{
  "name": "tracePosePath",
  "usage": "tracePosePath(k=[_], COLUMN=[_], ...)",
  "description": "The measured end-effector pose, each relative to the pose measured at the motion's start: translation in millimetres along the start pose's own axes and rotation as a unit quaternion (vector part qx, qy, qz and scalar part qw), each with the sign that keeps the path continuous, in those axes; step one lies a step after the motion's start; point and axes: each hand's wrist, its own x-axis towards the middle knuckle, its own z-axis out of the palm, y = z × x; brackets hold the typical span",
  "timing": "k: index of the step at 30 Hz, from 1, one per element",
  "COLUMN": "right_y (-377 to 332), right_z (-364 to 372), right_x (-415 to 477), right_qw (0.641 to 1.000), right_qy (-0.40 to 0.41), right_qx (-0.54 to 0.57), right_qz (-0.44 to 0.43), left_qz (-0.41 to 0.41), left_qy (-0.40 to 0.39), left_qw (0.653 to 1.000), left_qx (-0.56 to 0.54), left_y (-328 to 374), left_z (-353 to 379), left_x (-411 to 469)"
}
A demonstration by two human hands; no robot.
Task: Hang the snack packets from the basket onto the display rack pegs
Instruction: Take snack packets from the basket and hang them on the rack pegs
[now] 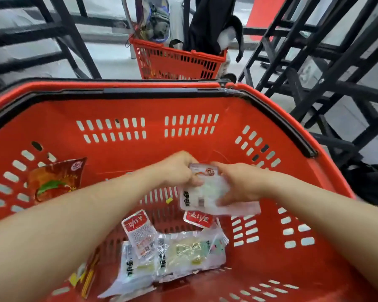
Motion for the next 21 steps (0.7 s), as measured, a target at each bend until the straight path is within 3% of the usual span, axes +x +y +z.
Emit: tracePosePath(k=[5,9,10,12,14,15,21], right_y=[-7,-14,-15,-15,-15,-17,-19], right_z=[-5,6,8,10,8,5,-4], right_x=[-3,0,0,0,0,0,-6], right_qw=[0.968,0.971,0.978,0.995,0.996,0.994,0.993], right_qy=[0.010,-0.014,-0.007,0.037,0.083,0.099,0.114], right_qx=[0.247,0.236,0.208,0.095,0.003,-0.013,0.014], right_qz=[-0.032,-0.017,-0.010,0.007,0.030,0.039,0.033], left_qz=[0.034,-0.031,-0.053,-0.076,-0.070,-0.067,-0.119], left_qy=[0.026,0.026,0.013,-0.044,-0.122,-0.146,-0.138], left_qw=[0.988,0.957,0.967,0.995,0.943,0.925,0.933], left_qx=[-0.149,-0.287,-0.247,0.038,0.302,0.345,0.310], left_y=[-6,-40,-53,-86,-116,-126,-117], left_z=[-17,-12,-8,9,41,58,113], left_x=[-31,-37,-38,-38,-39,-40,-38])
